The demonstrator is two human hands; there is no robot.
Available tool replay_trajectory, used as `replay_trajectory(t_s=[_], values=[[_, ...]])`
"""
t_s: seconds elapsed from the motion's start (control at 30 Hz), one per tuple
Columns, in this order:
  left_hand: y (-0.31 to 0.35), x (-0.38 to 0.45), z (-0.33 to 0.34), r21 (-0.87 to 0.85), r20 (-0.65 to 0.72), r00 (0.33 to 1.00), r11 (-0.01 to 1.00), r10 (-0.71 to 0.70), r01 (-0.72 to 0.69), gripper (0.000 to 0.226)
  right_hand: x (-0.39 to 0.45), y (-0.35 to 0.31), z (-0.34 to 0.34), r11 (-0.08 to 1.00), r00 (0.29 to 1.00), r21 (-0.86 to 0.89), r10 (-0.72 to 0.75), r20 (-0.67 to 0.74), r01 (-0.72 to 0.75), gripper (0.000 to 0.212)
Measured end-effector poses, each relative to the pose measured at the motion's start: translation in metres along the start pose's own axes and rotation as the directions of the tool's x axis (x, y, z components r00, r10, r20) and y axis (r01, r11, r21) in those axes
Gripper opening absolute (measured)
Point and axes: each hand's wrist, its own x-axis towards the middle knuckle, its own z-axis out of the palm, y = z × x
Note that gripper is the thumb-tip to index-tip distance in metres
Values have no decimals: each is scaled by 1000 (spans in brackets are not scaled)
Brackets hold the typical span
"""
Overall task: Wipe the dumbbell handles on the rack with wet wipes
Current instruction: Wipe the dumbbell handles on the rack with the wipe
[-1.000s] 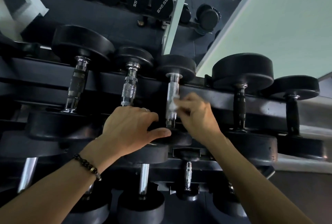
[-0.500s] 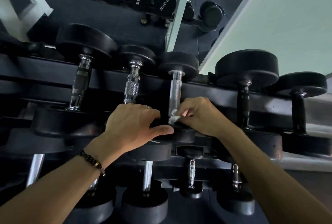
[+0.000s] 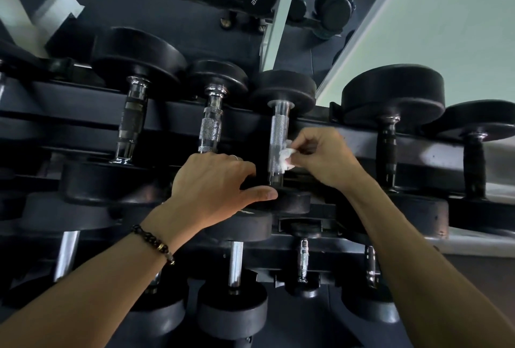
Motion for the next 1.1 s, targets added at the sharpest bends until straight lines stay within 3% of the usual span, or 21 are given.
replay_trajectory(t_s=[0.17, 0.27, 0.47, 0.67, 0.73, 0.83, 0.9, 1.0, 1.1], values=[[-1, 0, 0, 2, -3, 1000, 1000, 14, -14, 87, -29, 1, 6, 990, 986, -44, 137, 96, -134, 12], [-1, 0, 1, 13, -27, 999, 1000, 29, -29, 89, -38, -6, 3, 984, 983, 15, 175, 55, -176, 4], [1, 0, 0, -7, -6, 999, 999, 36, -37, 89, -38, -1, 11, 976, 979, 81, 202, 12, -202, 10], [-1, 0, 2, -9, -10, 999, 999, 39, -40, 91, -8, 2, 18, 881, 945, 437, 278, -171, -180, 26], [-1, 0, 1, -13, -11, 999, 999, 40, -40, 90, -8, 4, 18, 827, 948, 520, 305, -93, -215, 27], [0, 0, 1, -6, -15, 999, 999, 51, -51, 88, -27, 9, 20, 812, 951, 505, 302, 67, -293, 23], [-1, 0, 3, -4, -23, 998, 999, 54, -54, 89, -22, 7, 21, 783, 948, 550, 313, 54, -290, 23], [-3, 1, 6, 8, -72, 996, 998, 56, -56, 96, 8, 2, 22, 731, 936, 647, 344, -76, -216, 29], [-4, -1, 7, 20, -55, 997, 999, 51, -50, 96, 3, 5, 23, 680, 944, 688, 329, 20, -252, 29]])
